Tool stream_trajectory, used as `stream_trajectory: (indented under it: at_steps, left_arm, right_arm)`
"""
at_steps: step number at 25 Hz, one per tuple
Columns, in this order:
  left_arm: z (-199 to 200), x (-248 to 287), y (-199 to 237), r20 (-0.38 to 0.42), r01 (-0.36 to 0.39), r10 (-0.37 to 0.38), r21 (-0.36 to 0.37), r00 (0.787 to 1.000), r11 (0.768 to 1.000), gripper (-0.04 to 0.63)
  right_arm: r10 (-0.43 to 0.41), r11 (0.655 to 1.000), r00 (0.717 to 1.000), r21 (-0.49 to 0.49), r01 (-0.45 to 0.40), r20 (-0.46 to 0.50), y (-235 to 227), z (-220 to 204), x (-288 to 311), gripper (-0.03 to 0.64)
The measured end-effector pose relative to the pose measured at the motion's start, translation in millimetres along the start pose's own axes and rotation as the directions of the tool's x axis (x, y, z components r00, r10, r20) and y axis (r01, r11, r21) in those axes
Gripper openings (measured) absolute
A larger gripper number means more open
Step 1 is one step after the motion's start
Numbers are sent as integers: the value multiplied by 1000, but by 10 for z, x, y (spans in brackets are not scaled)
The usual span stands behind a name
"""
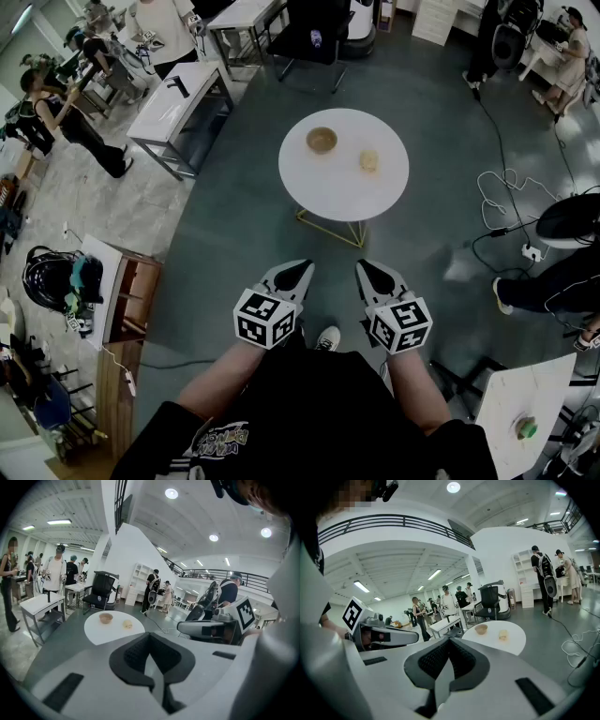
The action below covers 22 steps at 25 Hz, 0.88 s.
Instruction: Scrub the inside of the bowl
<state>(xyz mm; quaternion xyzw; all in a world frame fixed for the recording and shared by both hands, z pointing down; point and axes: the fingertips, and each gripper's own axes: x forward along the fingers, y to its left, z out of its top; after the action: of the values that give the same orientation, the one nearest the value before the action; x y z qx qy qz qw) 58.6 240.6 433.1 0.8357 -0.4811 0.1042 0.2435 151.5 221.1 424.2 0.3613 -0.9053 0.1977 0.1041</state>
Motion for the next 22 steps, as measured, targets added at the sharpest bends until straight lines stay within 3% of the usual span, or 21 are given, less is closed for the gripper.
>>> stream_trajectory:
  at_steps: [22]
  left_arm:
    - [52, 66, -114, 18, -9, 9, 4, 1000, 1000, 6]
  right_arm:
    - [9, 1000, 999, 14, -9, 32, -127, 58, -122, 21]
